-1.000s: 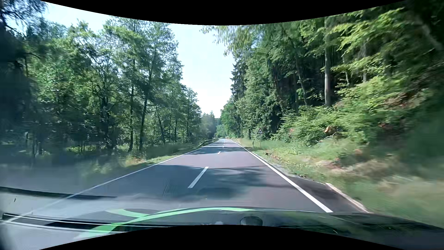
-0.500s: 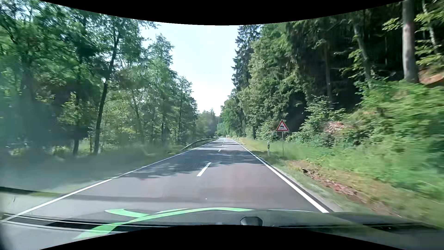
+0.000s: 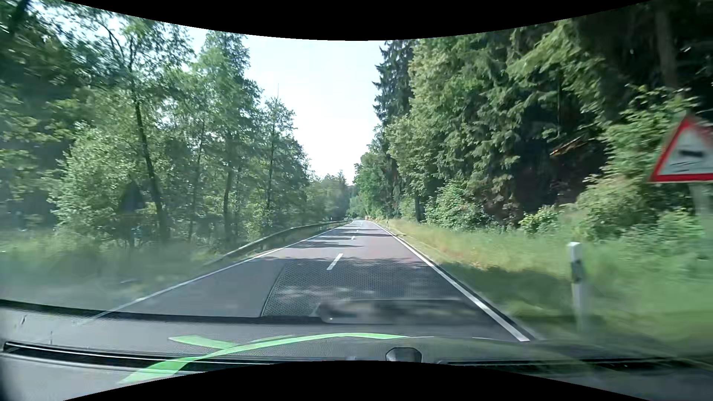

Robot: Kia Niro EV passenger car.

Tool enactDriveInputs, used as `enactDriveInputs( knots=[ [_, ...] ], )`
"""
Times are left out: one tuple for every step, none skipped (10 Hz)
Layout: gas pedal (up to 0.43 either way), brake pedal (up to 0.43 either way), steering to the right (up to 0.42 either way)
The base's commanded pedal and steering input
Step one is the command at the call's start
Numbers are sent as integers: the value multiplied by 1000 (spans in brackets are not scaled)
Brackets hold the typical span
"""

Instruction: Follow the waypoints while adhering to traffic rules and regulations

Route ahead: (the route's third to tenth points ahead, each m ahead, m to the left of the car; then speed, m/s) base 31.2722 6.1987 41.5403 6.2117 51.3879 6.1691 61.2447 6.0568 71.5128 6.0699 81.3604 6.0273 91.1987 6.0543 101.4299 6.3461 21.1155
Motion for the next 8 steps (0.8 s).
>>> enactDriveInputs(
  knots=[
    [209, 0, -5],
    [209, 0, -5],
    [220, 0, -5],
    [228, 0, -5],
    [240, 0, -5],
    [248, 0, -5],
    [260, 0, -5],
    [260, 0, -5]
  ],
)
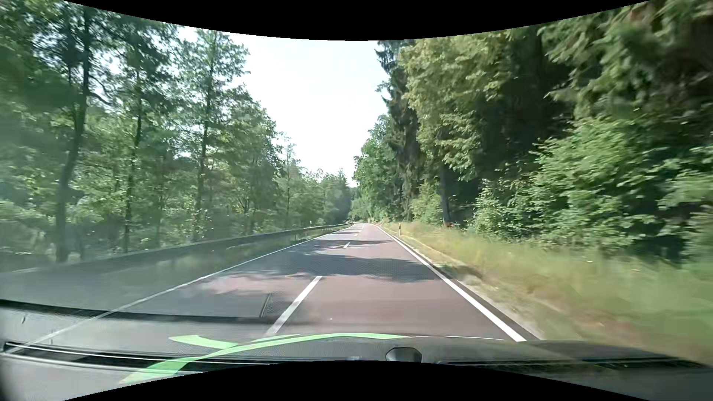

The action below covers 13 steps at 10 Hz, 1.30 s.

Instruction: Follow the waypoints while adhering to traffic rules and regulations

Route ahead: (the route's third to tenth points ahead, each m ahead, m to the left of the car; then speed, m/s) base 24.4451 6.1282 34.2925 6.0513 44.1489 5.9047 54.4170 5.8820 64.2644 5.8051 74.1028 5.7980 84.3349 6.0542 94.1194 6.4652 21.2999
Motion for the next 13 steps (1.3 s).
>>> enactDriveInputs(
  knots=[
    [260, 0, -5],
    [260, 0, -5],
    [240, 0, -5],
    [228, 0, -5],
    [228, 0, -5],
    [228, 0, -5],
    [228, 0, -5],
    [228, 0, -5],
    [228, 0, -5],
    [228, 0, -5],
    [228, 0, -5],
    [240, 0, -5],
    [240, 0, -5]
  ],
)
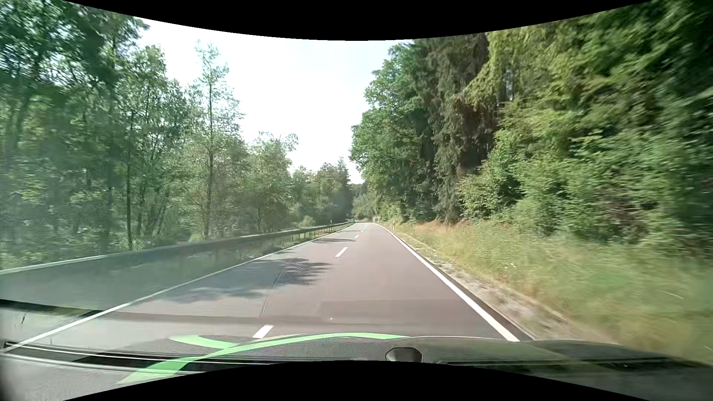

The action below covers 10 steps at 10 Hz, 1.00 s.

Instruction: Follow the waypoints while adhering to traffic rules and regulations

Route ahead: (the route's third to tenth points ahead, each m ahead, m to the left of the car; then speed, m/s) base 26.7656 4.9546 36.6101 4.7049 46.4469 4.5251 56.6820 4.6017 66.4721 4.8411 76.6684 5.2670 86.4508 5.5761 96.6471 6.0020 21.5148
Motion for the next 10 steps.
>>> enactDriveInputs(
  knots=[
    [240, 0, -4],
    [240, 0, -4],
    [240, 0, -3],
    [248, 0, -3],
    [248, 0, -3],
    [240, 0, -3],
    [209, 0, -2],
    [177, 0, -2],
    [169, 0, -2],
    [150, 0, -2]
  ],
)
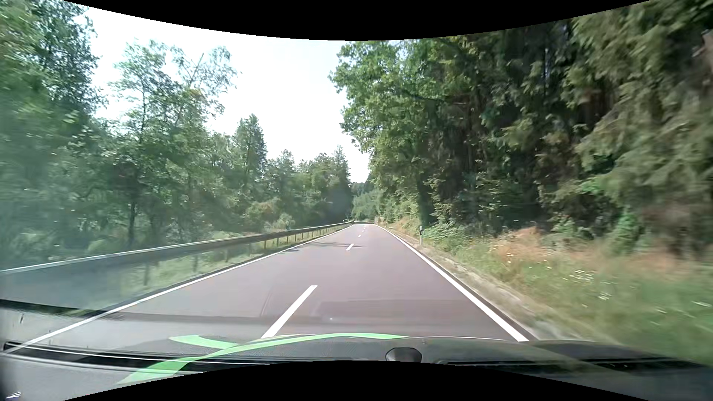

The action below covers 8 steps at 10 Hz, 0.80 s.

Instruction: Follow the waypoints while adhering to traffic rules and regulations

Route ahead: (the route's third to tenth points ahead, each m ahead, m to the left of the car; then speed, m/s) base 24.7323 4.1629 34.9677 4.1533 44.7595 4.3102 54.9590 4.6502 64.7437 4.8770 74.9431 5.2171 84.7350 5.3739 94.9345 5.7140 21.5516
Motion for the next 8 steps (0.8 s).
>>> enactDriveInputs(
  knots=[
    [138, 0, -1],
    [130, 0, -2],
    [110, 0, -1],
    [98, 0, -1],
    [98, 0, -1],
    [98, 0, -1],
    [98, 0, -1],
    [98, 0, -1]
  ],
)
